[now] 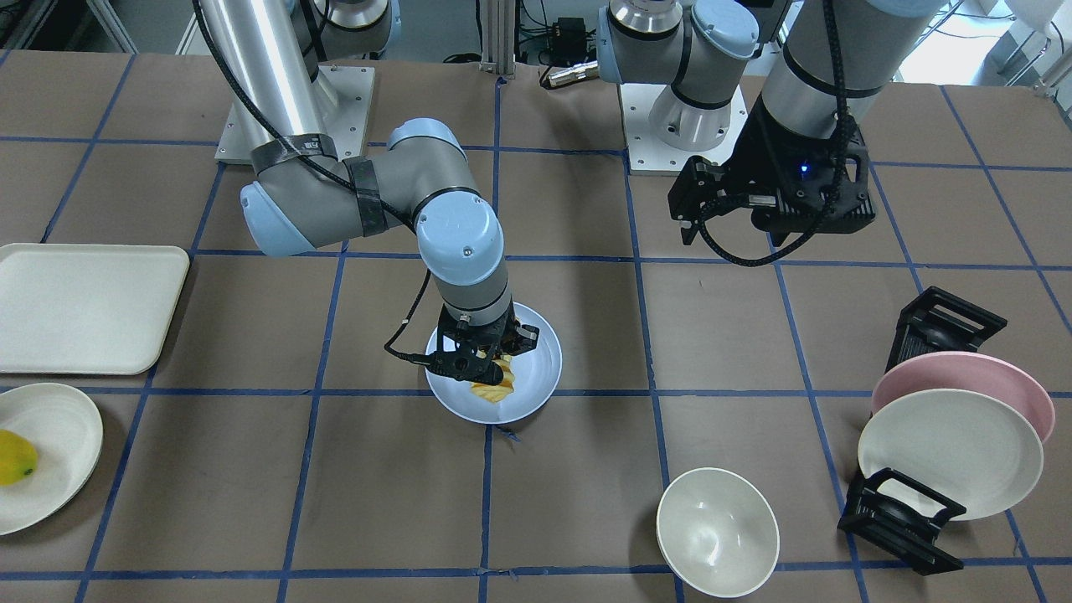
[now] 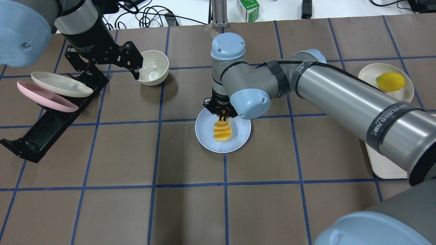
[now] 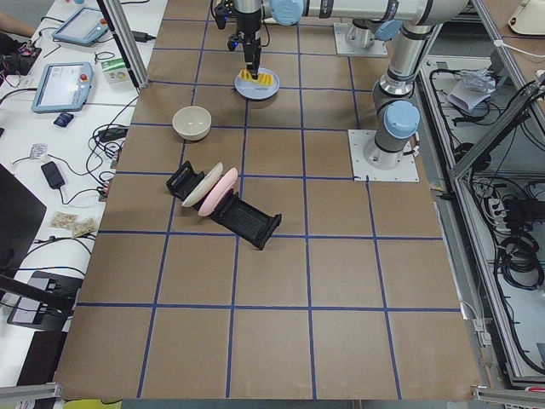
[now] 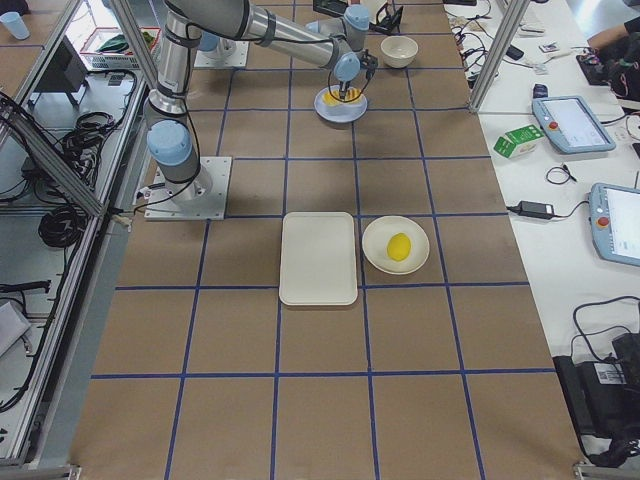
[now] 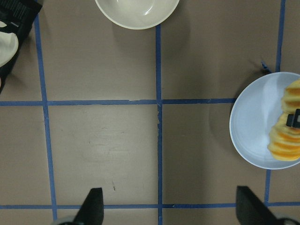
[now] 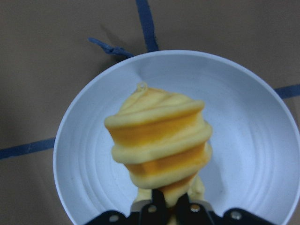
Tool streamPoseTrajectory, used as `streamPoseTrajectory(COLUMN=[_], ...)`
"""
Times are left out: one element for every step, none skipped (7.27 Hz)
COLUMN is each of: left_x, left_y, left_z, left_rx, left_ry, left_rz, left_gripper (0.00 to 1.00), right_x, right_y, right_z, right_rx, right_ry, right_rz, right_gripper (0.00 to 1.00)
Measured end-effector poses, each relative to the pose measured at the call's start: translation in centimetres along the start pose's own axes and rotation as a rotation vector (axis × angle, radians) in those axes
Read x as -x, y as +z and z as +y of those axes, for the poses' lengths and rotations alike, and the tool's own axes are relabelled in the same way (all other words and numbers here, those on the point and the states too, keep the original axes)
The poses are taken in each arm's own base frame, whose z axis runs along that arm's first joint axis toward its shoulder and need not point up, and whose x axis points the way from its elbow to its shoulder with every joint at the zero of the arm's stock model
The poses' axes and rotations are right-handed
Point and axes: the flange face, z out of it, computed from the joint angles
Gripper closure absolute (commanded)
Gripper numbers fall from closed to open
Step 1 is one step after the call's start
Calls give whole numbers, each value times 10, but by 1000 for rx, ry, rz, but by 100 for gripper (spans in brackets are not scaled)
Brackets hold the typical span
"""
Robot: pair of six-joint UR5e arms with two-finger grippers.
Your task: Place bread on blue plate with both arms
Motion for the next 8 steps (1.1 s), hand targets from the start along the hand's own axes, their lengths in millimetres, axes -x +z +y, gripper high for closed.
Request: streamPoseTrajectory(left_x=[-9, -14, -16, -17, -18, -18, -18, -18], left_y=[-3, -5, -5, -4, -3, -3, -4, -6], left_z=[4, 8, 9, 9, 10, 11, 13, 13], left_rx=[-6, -12, -13, -12, -10, -10, -13, -21], left_ry=[18, 26, 25, 13, 3, -2, -3, -6], left_rz=[-3, -3, -2, -2, -2, -2, -3, -3], left_gripper=[0, 0, 0, 0, 0, 0, 0, 0], right_x=[-1, -3, -4, -6, -6, -6, -8, -16], right_y=[4, 8, 9, 7, 1, -8, -22, -43], right_z=[2, 3, 5, 4, 4, 3, 2, -1], right_rx=[-12, -14, -15, -22, -32, -44, -57, -70], right_ry=[-1, 0, 0, 1, 1, 1, 6, 15], right_rz=[-15, -19, -16, -11, -12, -18, -25, -27], right_gripper=[0, 0, 0, 0, 0, 0, 0, 0])
